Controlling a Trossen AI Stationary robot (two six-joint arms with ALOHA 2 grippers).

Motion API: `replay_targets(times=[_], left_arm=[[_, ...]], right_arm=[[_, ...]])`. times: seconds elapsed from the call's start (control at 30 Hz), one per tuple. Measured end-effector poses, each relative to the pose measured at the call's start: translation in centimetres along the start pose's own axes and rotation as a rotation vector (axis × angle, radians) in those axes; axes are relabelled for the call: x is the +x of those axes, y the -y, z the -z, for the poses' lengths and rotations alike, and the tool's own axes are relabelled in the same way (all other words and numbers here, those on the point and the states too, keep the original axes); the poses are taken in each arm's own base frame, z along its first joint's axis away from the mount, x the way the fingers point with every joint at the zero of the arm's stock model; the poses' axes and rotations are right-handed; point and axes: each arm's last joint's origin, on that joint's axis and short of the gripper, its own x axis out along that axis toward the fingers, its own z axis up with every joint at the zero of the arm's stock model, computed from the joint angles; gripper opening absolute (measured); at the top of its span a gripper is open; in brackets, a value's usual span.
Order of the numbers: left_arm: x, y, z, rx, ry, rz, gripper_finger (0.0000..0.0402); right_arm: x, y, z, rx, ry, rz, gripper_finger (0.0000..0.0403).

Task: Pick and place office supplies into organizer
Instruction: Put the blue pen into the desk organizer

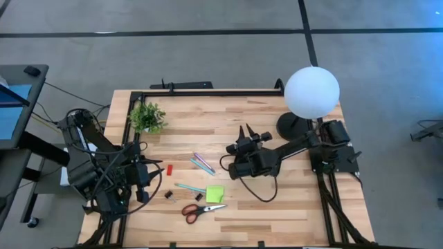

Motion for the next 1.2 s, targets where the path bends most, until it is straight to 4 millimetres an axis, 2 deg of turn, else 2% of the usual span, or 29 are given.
replay_targets(times=[0.3,0.4,0.5,0.63,0.73,0.9,1.07,1.2], left_arm=[[0.0,0.1,0.1,-0.042,-0.033,0.025,0.0114],[0.0,0.1,0.2,-0.092,-0.065,0.046,0.0114],[0.1,0.4,0.5,-0.157,-0.092,0.054,0.0114],[0.9,1.6,2.3,-0.171,-0.114,0.036,0.0114],[1.9,3.2,4.4,-0.214,-0.117,0.026,0.0114],[3.4,5.2,8.6,-0.290,-0.028,-0.007,0.0114],[4.9,6.2,12.1,-0.347,0.005,-0.017,0.0114],[6.0,6.9,13.7,-0.379,0.009,0.009,0.0114]], right_arm=[[-4.1,4.6,-7.9,0.058,0.053,-0.113,0.0109],[-6.0,6.2,-9.7,0.097,0.035,-0.263,0.0109],[-7.9,7.0,-10.4,0.134,-0.010,-0.490,0.0109],[-11.0,7.0,-10.0,0.194,-0.077,-0.738,0.0109],[-13.7,7.1,-9.3,0.307,-0.098,-0.782,0.0109],[-18.0,7.1,-7.4,0.351,-0.014,-0.755,0.0109],[-20.3,4.0,-4.8,0.439,-0.078,-0.817,0.0109],[-20.3,0.4,-2.7,0.360,-0.138,-0.888,0.0109]])
